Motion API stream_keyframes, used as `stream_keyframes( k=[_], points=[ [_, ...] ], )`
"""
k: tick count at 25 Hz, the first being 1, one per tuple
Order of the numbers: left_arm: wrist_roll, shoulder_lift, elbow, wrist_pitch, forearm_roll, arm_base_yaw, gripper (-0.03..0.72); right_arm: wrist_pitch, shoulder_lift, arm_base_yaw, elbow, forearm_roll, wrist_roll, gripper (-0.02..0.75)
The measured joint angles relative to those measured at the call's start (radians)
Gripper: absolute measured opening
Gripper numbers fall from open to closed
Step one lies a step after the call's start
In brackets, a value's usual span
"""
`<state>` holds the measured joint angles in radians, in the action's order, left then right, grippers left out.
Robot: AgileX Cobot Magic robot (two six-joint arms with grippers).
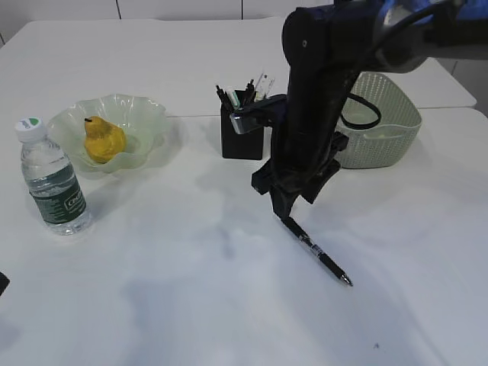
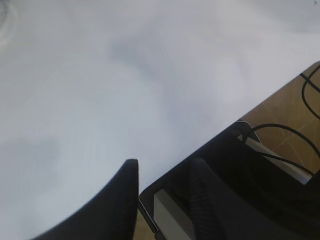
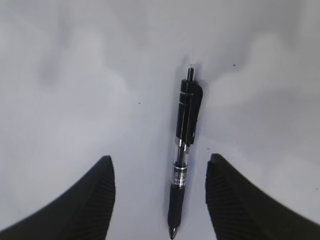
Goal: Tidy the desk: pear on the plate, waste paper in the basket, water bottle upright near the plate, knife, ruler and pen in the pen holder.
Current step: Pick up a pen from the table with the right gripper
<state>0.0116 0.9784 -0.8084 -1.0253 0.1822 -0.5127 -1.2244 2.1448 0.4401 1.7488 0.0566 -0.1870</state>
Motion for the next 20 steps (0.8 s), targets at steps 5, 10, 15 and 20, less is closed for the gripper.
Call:
stream_keyframes(
  k=[5,10,15,20],
  points=[
    [0.000,0.000,0.000,0.000,0.000,0.000,0.239,0.002,0.033,0.000,0.000,-0.033,0.024,0.457],
    [0.000,0.000,0.000,0.000,0.000,0.000,0.239,0.002,0.057,0.000,0.000,-0.039,0.027,0.457],
    [0.000,0.000,0.000,0.000,0.000,0.000,0.239,0.020,0.075,0.000,0.000,-0.039,0.027,0.457],
    [0.000,0.000,0.000,0.000,0.000,0.000,0.239,0.054,0.101,0.000,0.000,-0.042,0.028,0.457]
  ],
)
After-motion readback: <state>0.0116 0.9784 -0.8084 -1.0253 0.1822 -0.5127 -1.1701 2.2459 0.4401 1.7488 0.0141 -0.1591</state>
